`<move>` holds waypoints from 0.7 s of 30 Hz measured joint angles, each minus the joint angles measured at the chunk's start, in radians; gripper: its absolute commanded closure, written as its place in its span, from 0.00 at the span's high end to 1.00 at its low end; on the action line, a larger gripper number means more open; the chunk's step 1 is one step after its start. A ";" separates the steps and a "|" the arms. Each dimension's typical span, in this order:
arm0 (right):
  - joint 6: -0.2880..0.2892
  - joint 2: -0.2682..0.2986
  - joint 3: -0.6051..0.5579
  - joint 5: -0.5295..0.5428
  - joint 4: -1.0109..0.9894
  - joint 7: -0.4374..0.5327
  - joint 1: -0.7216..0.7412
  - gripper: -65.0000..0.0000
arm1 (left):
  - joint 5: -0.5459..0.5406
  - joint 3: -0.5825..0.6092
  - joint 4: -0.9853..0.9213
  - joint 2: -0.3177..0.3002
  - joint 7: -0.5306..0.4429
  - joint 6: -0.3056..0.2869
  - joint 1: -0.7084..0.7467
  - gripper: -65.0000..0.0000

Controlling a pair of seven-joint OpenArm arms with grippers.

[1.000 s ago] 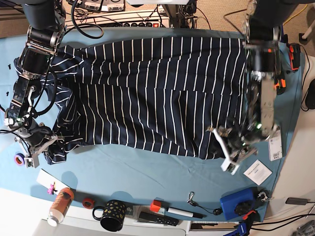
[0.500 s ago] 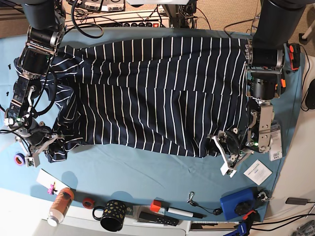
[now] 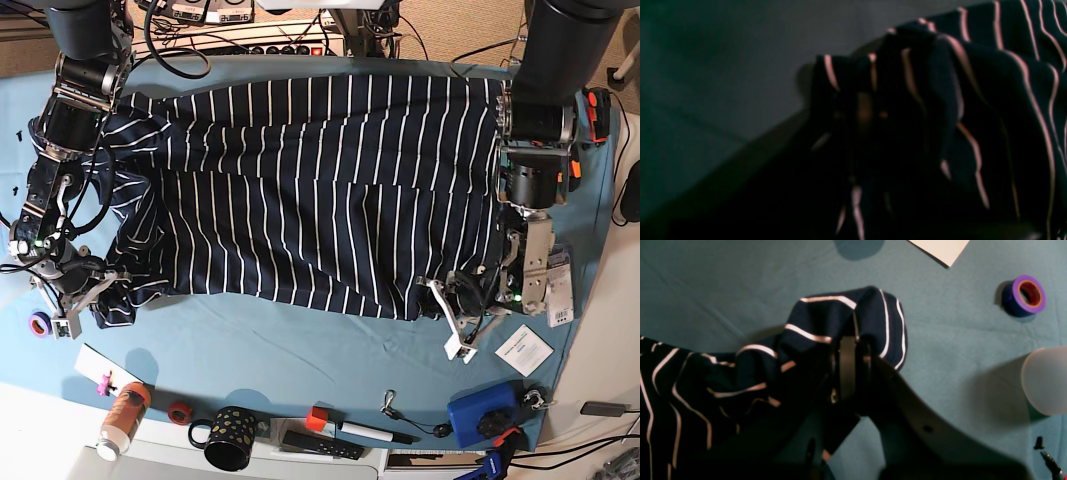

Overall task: Layout the t-shirt on the table in an organized manner, then fold the t-shirt properly
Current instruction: 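Grasp the shirt hem corner with the left gripper, then pull the shirt hem corners apart with both grippers to straighten it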

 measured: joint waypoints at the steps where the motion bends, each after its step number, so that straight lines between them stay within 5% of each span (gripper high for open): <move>1: 0.000 0.000 0.000 0.000 0.000 0.000 0.000 0.00 | 0.008 0.000 0.000 -0.004 -0.021 0.029 0.002 0.00; 5: 0.003 0.001 0.000 -0.078 0.000 0.063 0.000 0.00 | 0.016 0.000 -0.004 -0.057 -0.106 0.187 -0.013 0.00; 12: -0.002 0.002 0.000 -0.112 0.000 0.124 0.000 0.00 | 0.011 0.000 -0.002 -0.124 -0.146 0.170 -0.076 0.00; 19: -0.069 0.001 0.000 -0.207 -0.059 0.240 0.002 0.00 | -0.022 0.000 -0.004 -0.117 -0.126 0.151 -0.035 0.00; 21: -0.067 0.002 0.000 -0.203 -0.085 0.242 0.002 0.00 | -0.054 0.000 -0.004 -0.119 -0.124 0.135 -0.045 0.18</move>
